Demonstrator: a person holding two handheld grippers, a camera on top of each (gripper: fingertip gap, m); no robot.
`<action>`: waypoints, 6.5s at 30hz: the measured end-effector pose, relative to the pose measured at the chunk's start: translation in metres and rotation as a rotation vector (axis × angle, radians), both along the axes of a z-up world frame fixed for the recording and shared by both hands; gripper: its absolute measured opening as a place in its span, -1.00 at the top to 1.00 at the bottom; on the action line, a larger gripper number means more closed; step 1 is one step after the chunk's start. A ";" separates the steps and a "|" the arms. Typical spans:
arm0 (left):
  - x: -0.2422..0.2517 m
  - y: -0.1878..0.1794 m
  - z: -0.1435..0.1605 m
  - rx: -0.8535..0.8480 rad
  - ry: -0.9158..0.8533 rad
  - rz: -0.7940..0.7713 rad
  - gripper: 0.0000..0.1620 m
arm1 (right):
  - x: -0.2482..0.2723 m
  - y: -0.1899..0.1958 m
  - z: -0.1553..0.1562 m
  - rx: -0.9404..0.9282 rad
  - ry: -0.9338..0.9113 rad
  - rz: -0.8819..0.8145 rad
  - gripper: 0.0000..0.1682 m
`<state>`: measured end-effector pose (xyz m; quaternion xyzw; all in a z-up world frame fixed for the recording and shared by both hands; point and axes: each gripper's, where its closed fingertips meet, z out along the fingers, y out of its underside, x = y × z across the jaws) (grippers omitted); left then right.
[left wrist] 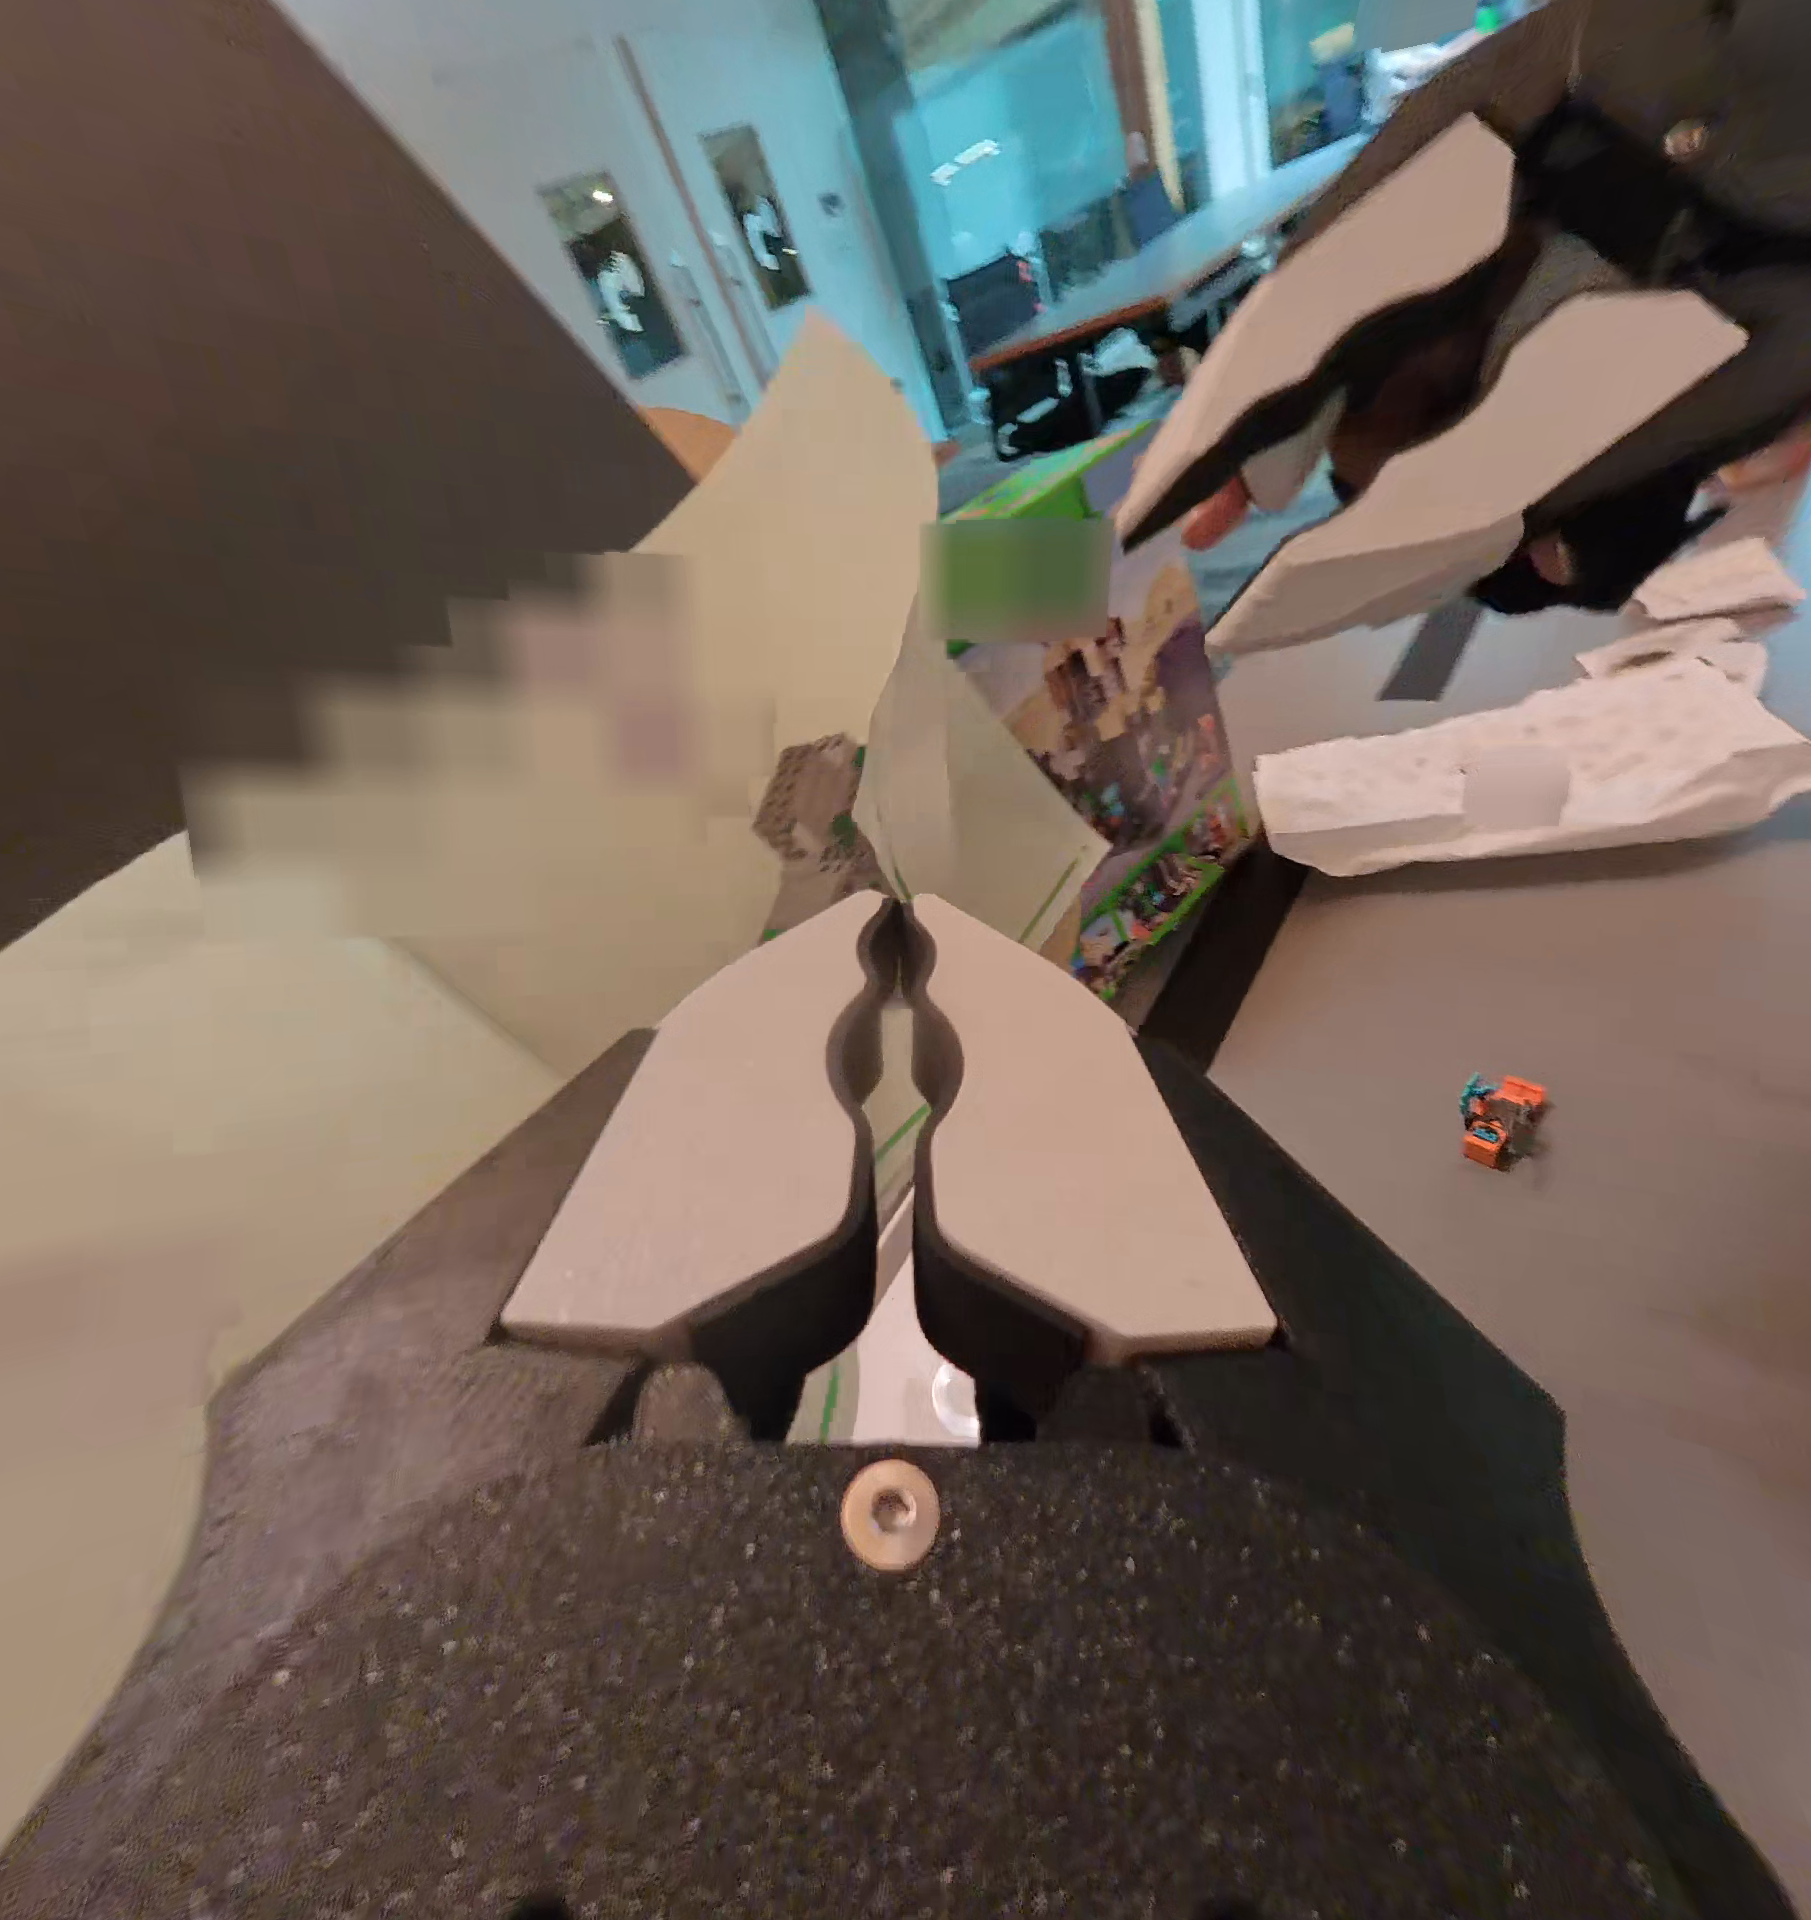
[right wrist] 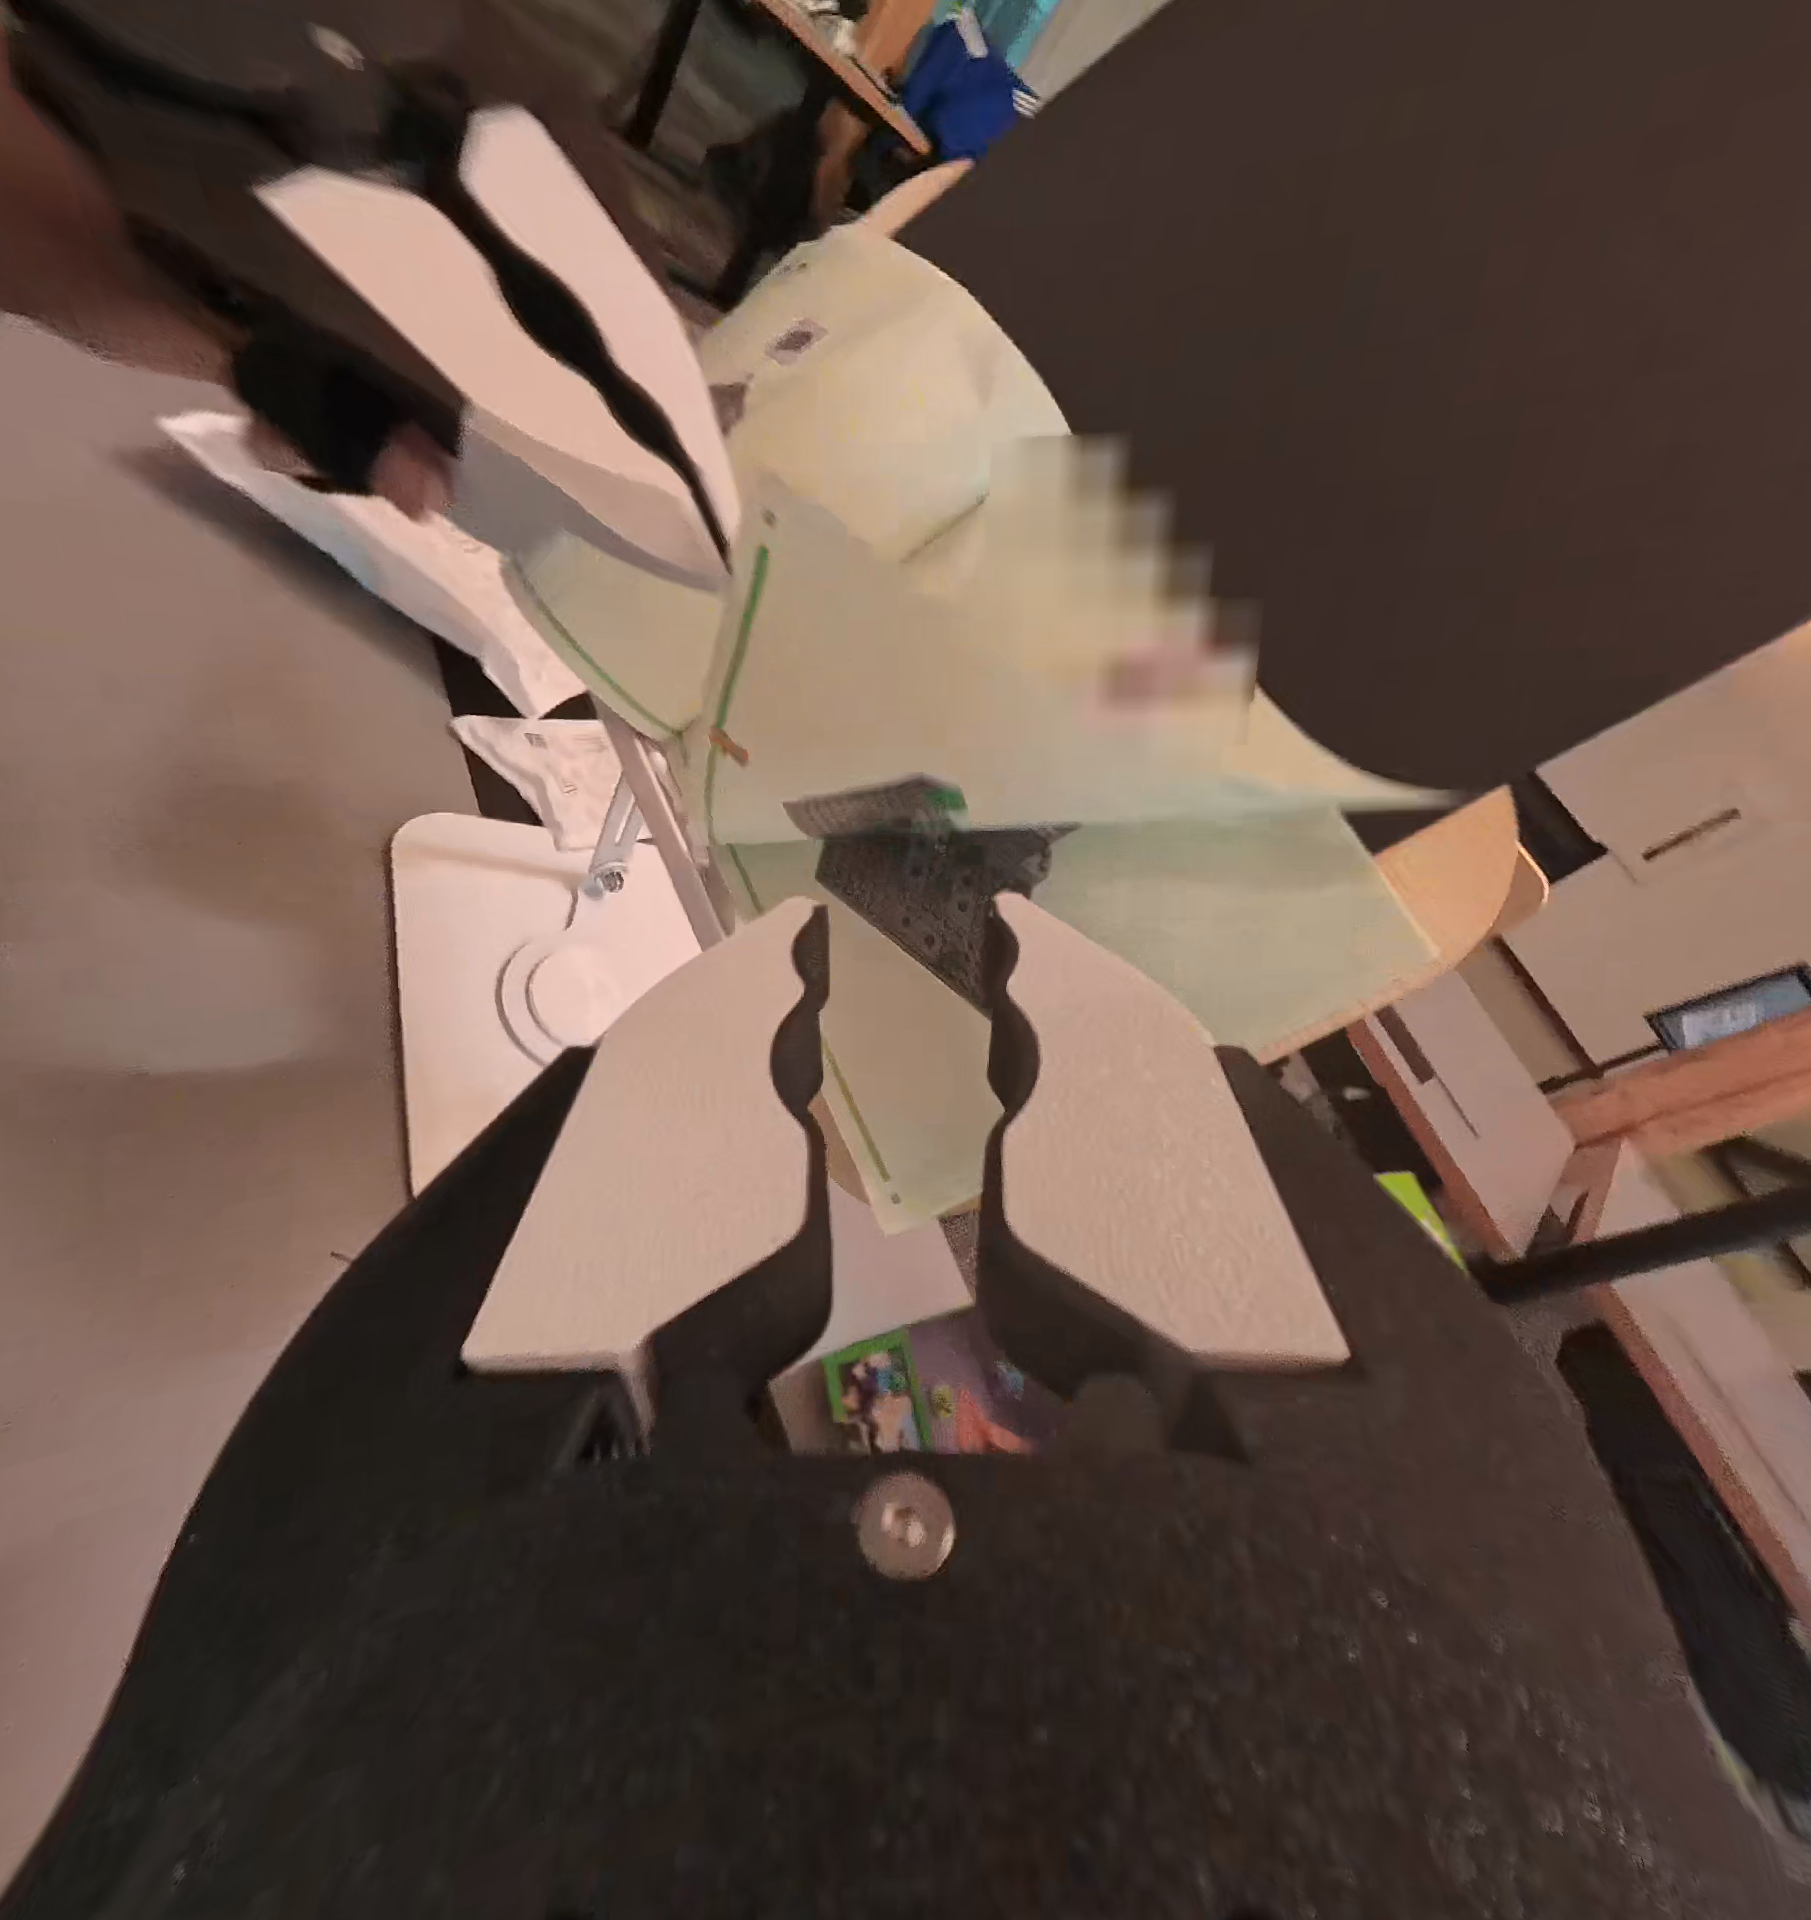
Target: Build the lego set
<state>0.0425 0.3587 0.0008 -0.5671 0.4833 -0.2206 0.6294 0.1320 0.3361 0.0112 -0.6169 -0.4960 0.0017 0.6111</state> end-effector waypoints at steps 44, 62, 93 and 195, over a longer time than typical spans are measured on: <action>-0.189 -0.020 -0.075 -0.250 -0.226 0.405 1.00 | -0.243 0.085 -0.049 0.143 -0.067 -0.047 0.77; -0.248 0.091 -0.108 -0.283 -0.073 0.657 1.00 | -0.077 0.083 -0.064 0.102 -0.015 -0.220 0.83; -0.123 0.090 -0.077 -0.023 0.136 0.438 1.00 | -0.026 0.084 -0.030 0.016 0.138 -0.491 0.53; -0.143 -0.008 -0.109 -0.162 -0.029 0.395 1.00 | -0.138 0.068 -0.084 -0.254 -0.017 -0.111 0.73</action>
